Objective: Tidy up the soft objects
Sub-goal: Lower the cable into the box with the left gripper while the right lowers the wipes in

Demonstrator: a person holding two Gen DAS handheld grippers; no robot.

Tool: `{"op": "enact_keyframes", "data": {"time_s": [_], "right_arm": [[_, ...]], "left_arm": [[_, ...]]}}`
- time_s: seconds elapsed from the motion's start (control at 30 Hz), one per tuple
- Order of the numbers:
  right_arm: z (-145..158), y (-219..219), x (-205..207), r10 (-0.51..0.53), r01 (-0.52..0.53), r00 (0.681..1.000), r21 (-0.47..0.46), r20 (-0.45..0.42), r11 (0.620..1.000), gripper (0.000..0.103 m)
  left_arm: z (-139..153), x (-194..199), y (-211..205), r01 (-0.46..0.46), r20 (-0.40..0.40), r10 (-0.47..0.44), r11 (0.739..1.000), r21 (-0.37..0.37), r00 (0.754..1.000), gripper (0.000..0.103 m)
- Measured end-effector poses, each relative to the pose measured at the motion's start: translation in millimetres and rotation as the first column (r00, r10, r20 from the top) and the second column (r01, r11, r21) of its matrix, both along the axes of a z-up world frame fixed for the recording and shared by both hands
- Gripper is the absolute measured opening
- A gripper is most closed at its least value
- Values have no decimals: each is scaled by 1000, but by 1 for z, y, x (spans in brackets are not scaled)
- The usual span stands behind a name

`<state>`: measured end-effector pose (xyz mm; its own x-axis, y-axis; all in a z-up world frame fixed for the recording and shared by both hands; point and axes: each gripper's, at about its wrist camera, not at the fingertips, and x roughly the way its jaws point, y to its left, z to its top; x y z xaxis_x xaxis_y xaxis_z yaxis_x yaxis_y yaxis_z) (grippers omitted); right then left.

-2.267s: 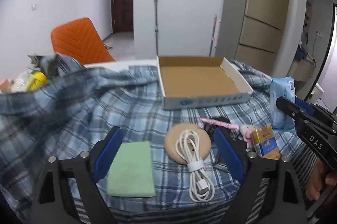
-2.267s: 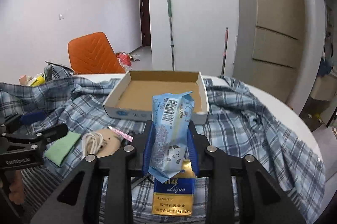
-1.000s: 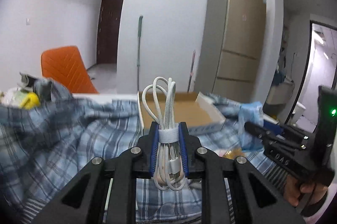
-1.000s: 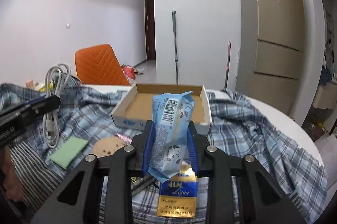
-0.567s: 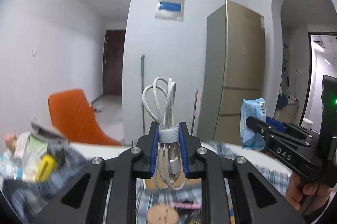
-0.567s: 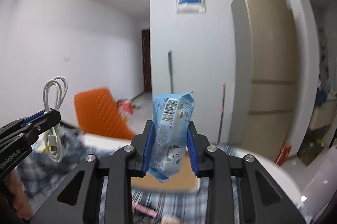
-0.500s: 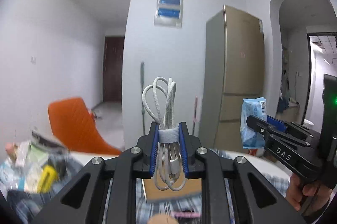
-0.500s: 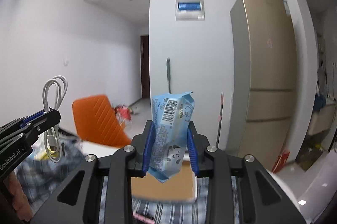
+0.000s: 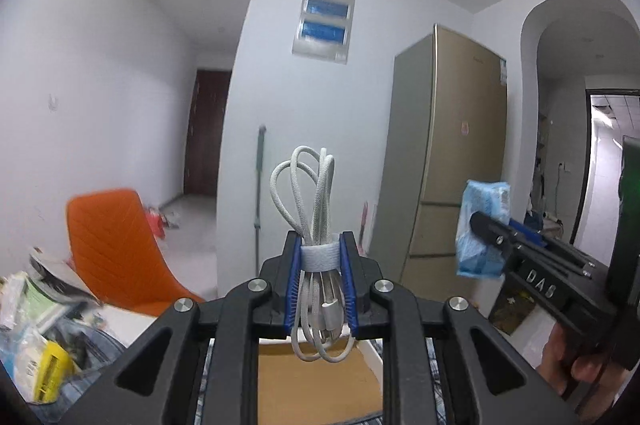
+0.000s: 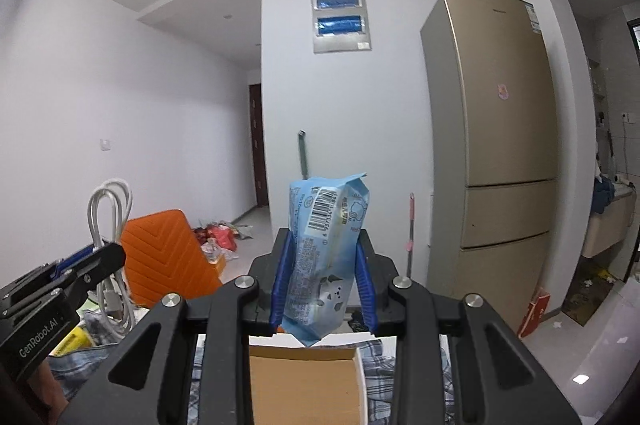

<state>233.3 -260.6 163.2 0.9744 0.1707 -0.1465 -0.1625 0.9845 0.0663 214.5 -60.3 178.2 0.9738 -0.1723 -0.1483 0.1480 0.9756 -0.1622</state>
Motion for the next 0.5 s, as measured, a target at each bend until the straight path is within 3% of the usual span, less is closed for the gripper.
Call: {"op": "enact_keyframes", "data": {"time_s": [0.27,0.5], "right_arm": [[-55,-2,37,29,-26,995,36,-100,999,29],[-88,11,65,60,-59,976,9,-211,998,29]], "left_arm": [[-56,52,12,-3,-137,2,1000,-7,991,20],[-102,94,17,-10,-262,13,1000,10,965,20]]}}
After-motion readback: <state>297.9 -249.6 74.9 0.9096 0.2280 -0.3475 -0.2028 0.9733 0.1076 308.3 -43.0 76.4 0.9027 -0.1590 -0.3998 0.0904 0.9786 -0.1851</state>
